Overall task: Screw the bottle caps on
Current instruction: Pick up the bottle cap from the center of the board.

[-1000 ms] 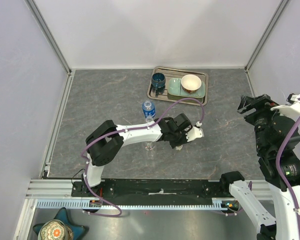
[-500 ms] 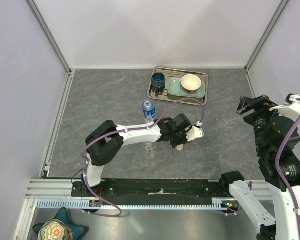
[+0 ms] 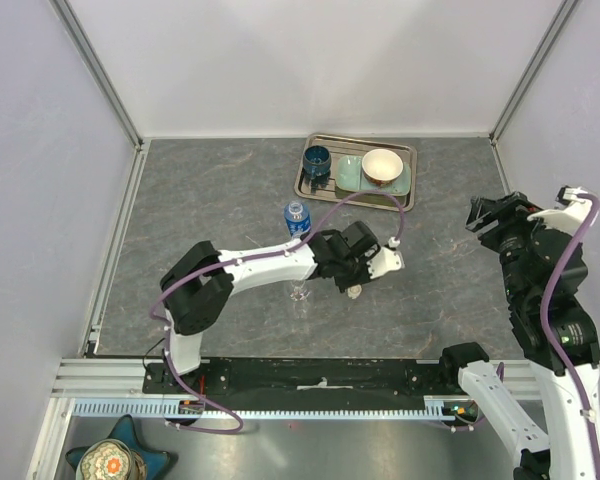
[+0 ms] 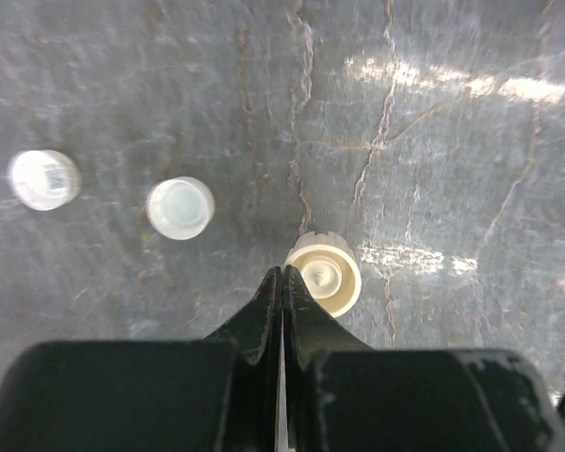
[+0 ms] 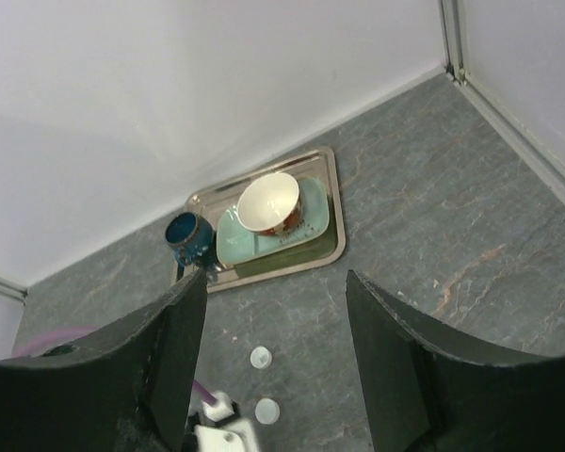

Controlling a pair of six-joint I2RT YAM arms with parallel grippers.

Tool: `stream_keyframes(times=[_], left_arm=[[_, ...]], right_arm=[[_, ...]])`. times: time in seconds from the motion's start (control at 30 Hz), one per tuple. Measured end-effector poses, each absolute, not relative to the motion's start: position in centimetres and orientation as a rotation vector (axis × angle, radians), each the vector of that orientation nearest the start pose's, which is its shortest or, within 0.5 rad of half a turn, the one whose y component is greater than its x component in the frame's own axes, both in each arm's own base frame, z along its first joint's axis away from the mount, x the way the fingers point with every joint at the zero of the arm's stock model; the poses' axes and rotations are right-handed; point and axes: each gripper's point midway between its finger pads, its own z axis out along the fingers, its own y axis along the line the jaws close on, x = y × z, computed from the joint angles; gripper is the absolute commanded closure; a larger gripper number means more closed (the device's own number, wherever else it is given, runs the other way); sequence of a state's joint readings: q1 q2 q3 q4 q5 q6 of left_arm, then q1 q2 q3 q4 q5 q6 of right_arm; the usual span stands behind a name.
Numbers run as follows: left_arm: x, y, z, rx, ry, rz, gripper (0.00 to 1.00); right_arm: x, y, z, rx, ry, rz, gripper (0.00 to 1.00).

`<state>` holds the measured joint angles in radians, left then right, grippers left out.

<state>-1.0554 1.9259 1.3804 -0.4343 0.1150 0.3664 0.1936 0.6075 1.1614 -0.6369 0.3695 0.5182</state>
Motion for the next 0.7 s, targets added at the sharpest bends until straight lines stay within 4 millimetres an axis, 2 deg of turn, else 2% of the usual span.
stream_keyframes(times=[0.03,0.1,0.13,0.23,0.33,0.37,0.5,0.6,0.7], left_arm=[[22.3,-40.2,6.3,1.717,1.934,-0.413,0.98],[23.0,-40.4,9.0,1.668,1.926,-0.453,0.98],[23.4,-40.6,10.4,1.641,1.92,-0.477,0.98],[25.4,-40.9,16.5,1.503,1.886,-0.586,0.98],[27.7,-40.1,24.2,1.33,1.833,-0.738,0.98],[28.7,-39.4,27.5,1.256,1.804,-0.797,0.98],[30.6,-35.6,37.2,1.038,1.703,-0.977,0.98],[29.4,-33.2,41.7,0.945,1.648,-1.084,0.98],[26.1,-32.2,45.0,0.925,1.589,-1.232,0.98]], right_arm=[[22.7,0.1,38.3,0.535,1.575,0.239,0.32],[23.0,0.5,37.4,0.521,1.602,0.246,0.3],[23.1,0.7,37.1,0.51,1.612,0.254,0.25],[23.5,1.7,36.3,0.462,1.638,0.287,0.14],[23.7,3.6,36.5,0.366,1.636,0.371,0.1],[23.7,4.6,36.7,0.313,1.63,0.419,0.06],[23.9,8.8,36.9,0.088,1.541,0.61,0.02],[23.4,11.7,36.8,-0.08,1.462,0.732,0.02],[23.0,14.2,39.2,-0.231,1.334,0.849,0.02]])
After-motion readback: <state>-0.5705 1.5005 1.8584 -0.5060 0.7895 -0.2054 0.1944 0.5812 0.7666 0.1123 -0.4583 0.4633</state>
